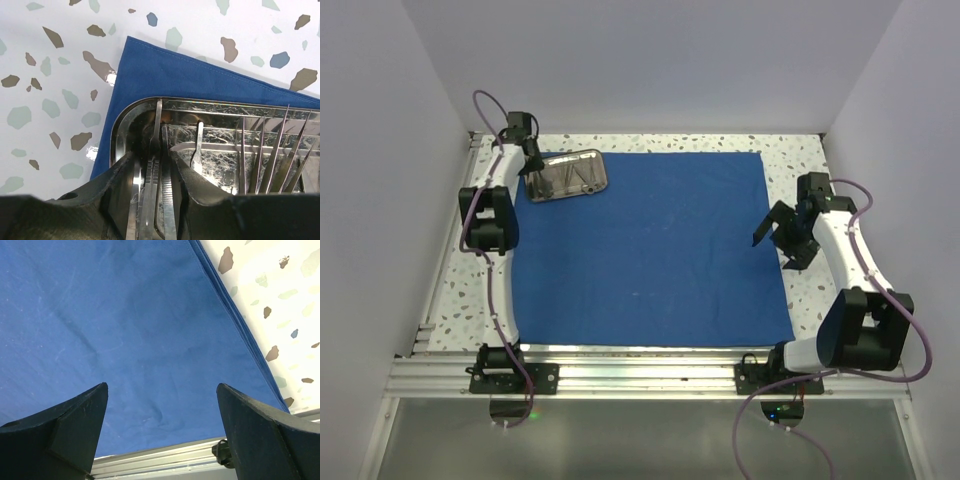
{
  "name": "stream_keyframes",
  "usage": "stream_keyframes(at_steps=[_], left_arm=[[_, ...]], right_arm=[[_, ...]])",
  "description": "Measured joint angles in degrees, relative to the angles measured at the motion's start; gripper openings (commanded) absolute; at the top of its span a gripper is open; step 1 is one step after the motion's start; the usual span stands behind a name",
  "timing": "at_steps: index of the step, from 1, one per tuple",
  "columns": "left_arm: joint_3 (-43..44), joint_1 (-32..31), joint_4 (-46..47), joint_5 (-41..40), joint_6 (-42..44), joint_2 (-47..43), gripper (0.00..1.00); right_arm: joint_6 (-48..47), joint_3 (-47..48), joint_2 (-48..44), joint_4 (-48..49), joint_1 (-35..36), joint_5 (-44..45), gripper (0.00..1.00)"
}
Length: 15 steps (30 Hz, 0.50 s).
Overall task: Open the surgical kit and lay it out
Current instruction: Pick up the medical item from the container.
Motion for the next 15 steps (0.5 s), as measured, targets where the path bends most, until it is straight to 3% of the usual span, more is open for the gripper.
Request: stream_keyframes(at_steps=[5,13,14,15], left_arm=[[0.4,0.4,0.8,1.2,-0.1,0.5,0.34],[3.2,1.0,1.1,4.0,0.1,2.8,0.15],[3.5,1.1,1.1,4.3,0.1,3.0,0.11],[3.7,1.2,0.9,4.6,0.1,3.1,0.0]], right_arm=[[0.0,-0.3,1.5,0.6,0.0,0.0,0.93],[0.0,-0.2,3.8,1.1,0.0,0.0,0.93],[0.0,-0.1,4.1,1.1,0.0,0.0,0.93],[0.0,-0.1,4.3,1.2,0.0,0.0,0.93]])
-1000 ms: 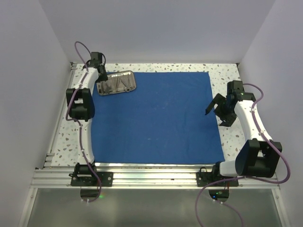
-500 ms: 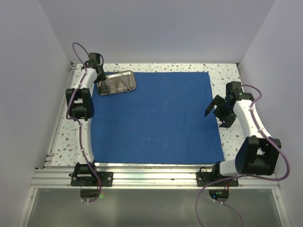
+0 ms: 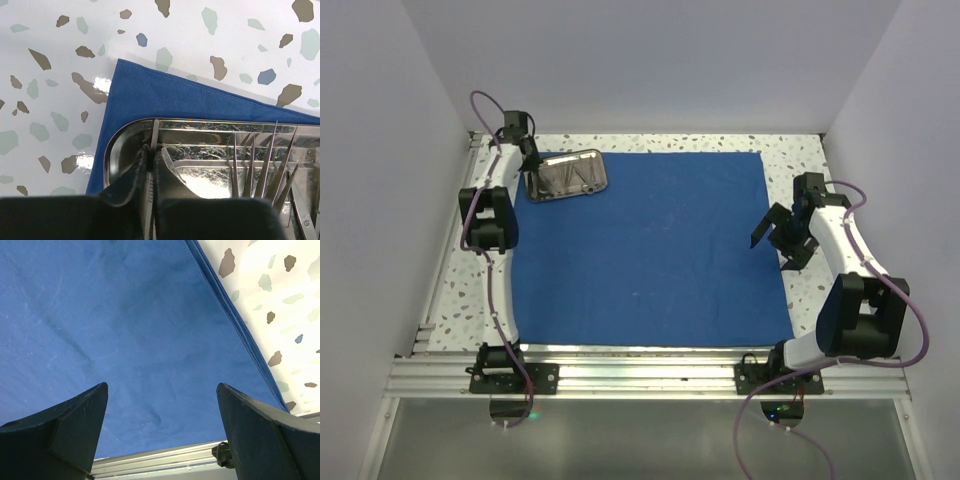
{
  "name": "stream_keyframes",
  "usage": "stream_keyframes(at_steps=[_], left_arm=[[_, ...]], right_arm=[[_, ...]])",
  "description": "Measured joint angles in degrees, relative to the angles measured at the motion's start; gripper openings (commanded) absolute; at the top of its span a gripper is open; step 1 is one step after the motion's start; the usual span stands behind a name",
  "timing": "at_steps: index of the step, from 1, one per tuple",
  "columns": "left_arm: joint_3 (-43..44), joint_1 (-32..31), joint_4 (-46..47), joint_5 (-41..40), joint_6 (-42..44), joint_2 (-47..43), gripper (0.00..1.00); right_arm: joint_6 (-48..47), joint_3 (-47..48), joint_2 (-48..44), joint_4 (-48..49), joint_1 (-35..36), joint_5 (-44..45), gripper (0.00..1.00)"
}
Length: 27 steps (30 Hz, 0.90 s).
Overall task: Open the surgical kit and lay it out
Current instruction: Pick up the medical item from the container.
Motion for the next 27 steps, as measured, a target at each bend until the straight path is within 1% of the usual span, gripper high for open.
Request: stream_keyframes(at_steps=[9,11,14,17,23,27], left_arm=[[0.4,0.1,-0.2,1.6,-0.6,0.2,0.0],[-1.4,0.1,0.9,2.9,-0.9,-0.9,0.0],[-6.6,0.0,2.8,4.9,-1.4,-4.0,0.0],[-10.2,0.0,3.0,6.3,-1.6,-6.4,0.0],[-11.3,-0.4,1.2,9.0,-1.9,-9.5,0.0],[-12.3,-0.8,0.9,10.0,-1.9,-13.6,0.0]], right_arm=[[0.1,0.2,0.2,0.0,0.0,0.0,0.93],[0.2,0.2,0.2,0.0,0.0,0.0,0.93],[0.3,0.2,0.2,0.0,0.0,0.0,0.93],[0.4,0.3,-0.2,0.0,0.0,0.0,0.93],[0.4,0.3,-2.8,0.0,0.0,-0.1,0.93],[0.4,0.3,-4.6,-0.1,0.0,-0.1,0.93]])
